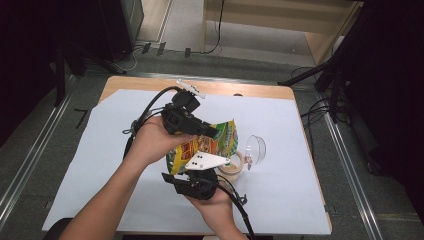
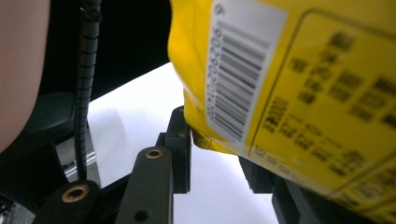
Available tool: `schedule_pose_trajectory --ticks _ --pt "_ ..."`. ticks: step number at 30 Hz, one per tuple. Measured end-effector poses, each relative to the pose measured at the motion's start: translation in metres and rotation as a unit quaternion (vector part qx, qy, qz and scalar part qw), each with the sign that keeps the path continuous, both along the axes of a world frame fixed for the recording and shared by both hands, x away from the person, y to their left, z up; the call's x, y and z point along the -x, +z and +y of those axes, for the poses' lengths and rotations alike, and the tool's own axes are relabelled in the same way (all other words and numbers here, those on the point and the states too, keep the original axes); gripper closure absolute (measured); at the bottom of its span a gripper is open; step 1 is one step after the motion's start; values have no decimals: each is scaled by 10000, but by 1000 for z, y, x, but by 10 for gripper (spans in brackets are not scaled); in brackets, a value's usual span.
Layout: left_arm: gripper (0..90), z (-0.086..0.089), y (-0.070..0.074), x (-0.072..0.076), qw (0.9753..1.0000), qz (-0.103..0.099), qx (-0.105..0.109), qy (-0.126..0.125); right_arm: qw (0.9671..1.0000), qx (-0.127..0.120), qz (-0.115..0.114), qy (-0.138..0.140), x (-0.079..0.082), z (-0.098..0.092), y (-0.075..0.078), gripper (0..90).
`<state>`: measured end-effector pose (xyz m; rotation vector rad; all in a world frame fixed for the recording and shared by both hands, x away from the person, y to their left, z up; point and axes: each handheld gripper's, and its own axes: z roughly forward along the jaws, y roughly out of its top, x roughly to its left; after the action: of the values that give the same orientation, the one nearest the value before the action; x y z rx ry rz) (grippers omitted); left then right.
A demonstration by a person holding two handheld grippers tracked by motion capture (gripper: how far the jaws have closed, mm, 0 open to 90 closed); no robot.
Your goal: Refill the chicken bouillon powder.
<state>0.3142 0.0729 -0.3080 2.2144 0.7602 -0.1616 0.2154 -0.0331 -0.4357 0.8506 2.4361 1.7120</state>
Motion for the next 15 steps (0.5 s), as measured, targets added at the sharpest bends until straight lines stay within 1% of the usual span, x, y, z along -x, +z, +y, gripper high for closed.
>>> schedule_pose_trajectory --ticks 2,5,9,15 --pt "816 -1 0 1 10000 -20 -26 7 10000 -1 42 -10 -1 0 -1 690" --pt "816 -2 0 2 10000 -31 -71 18 10000 -3 27 0 0 0 -1 692" --pt "817 -2 0 2 10000 -40 -49 -4 10000 18 17 -16 -1 -1 -2 692" --pt "815 -3 1 3 10000 -50 -82 0 10000 27 29 -40 -1 -1 -4 693"
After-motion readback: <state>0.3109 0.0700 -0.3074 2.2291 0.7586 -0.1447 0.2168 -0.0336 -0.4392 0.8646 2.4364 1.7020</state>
